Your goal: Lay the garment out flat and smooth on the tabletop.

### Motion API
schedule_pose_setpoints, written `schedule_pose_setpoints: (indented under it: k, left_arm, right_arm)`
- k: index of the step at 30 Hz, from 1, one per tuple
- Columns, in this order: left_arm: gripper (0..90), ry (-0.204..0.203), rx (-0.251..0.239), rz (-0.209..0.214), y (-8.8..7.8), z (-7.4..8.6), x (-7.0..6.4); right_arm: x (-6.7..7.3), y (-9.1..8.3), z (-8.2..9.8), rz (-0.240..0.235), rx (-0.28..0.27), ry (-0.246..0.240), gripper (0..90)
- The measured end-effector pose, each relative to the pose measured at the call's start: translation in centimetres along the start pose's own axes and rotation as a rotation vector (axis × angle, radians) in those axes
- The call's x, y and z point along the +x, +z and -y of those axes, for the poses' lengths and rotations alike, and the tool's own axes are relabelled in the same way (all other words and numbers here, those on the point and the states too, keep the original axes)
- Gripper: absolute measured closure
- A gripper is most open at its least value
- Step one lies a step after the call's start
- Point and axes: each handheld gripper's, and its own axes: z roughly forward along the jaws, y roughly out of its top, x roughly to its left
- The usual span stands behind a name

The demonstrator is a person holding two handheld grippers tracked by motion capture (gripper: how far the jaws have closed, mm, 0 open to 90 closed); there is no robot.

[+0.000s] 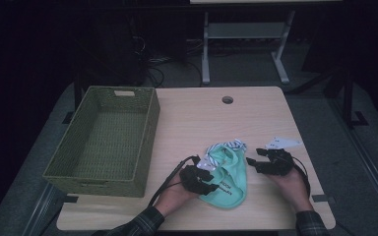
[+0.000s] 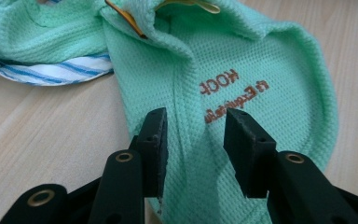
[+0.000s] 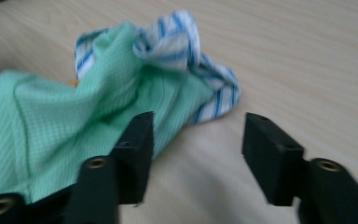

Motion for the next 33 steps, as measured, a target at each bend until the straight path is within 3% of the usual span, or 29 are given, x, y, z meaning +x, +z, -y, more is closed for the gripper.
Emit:
schedule_pose_setpoints:
  k: [5, 13, 16, 21, 22, 26, 28, 33]
  left_arm:
    - [62.2, 0.006, 0.003, -0.005, 0.0, 0.1, 0.1]
    - [62.5, 0.011, 0.005, -0.002, 0.0, 0.1, 0.2]
    - [58.2, 0.010, 0.005, 0.016, 0.0, 0.1, 0.2]
    - [57.8, 0.016, -0.002, -0.006, 0.1, 0.1, -0.2]
    - [59.3, 0.032, 0.009, -0.017, 0.1, 0.0, -0.2]
    - [73.0, 0.017, 0.009, -0.048, 0.0, 0.0, 0.1]
    - [79.0, -0.006, 0.000, -0.045, 0.0, 0.1, 0.4]
    - [84.2, -0.017, 0.009, -0.034, -0.2, 0.0, 0.6]
  right_arm:
    - [-0.7, 1.4, -1.6, -0.026, 0.002, 0.013, 59.5]
    - [-1.6, 4.3, -2.4, -0.074, 0.052, 0.049, 65.5]
    - [-1.6, 5.0, -2.4, -0.077, 0.071, 0.038, 68.8]
    - [-1.4, 5.8, -2.1, -0.071, 0.109, 0.024, 74.9]
    - [-1.4, 5.8, -2.1, -0.070, 0.111, 0.029, 76.1]
    - [-1.4, 5.8, -2.0, -0.072, 0.111, 0.018, 84.0]
    - [-1.2, 5.8, -2.0, -0.070, 0.109, 0.013, 86.2]
    - [-1.2, 5.5, -2.0, -0.068, 0.108, 0.013, 87.9]
